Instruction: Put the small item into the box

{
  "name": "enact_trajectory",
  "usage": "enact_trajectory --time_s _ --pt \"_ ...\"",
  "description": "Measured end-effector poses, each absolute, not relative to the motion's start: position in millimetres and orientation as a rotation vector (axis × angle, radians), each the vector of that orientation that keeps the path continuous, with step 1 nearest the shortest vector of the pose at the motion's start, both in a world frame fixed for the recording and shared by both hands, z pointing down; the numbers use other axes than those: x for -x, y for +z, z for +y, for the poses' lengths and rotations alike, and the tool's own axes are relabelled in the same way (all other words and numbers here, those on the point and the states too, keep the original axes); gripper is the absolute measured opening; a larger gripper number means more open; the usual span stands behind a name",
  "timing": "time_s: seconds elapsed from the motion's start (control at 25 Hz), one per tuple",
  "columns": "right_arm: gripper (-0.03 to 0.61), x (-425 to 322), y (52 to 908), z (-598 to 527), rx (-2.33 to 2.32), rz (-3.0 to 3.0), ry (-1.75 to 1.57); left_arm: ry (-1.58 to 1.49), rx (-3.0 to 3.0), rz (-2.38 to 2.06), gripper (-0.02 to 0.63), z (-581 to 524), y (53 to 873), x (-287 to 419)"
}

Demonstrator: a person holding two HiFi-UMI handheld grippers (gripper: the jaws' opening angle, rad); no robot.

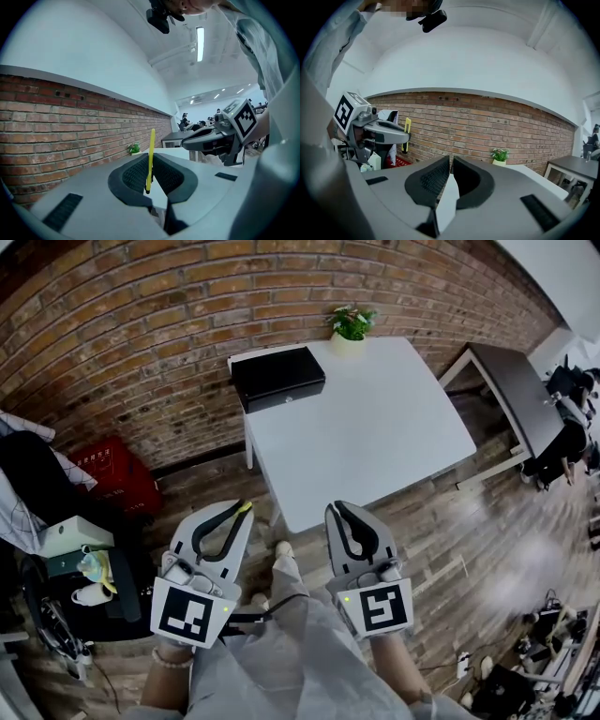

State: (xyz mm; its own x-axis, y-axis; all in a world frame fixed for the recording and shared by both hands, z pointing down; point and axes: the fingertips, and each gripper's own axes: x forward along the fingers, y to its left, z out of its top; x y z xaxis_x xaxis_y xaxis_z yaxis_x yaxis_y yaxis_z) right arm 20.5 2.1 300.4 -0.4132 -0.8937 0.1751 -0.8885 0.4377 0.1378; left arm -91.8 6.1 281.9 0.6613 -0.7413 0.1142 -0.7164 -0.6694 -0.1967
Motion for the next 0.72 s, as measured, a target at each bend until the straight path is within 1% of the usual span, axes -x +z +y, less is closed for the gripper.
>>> enact_trajectory --time_s 0.36,0.56,0.72 --pt "0.057 -36 314 -95 -1.455 -2.533 -0.039 -0.345 2.715 1.276 0.039 -75 297 74" --pt "0.057 -44 332 -144 -1.377 -2.544 -0.021 -0.324 2.742 1.399 0.040 -116 308 69" --pt "0.057 -44 348 -183 -1.304 -2.559 0.009 -0.379 2.707 1.420 0.040 -149 317 66"
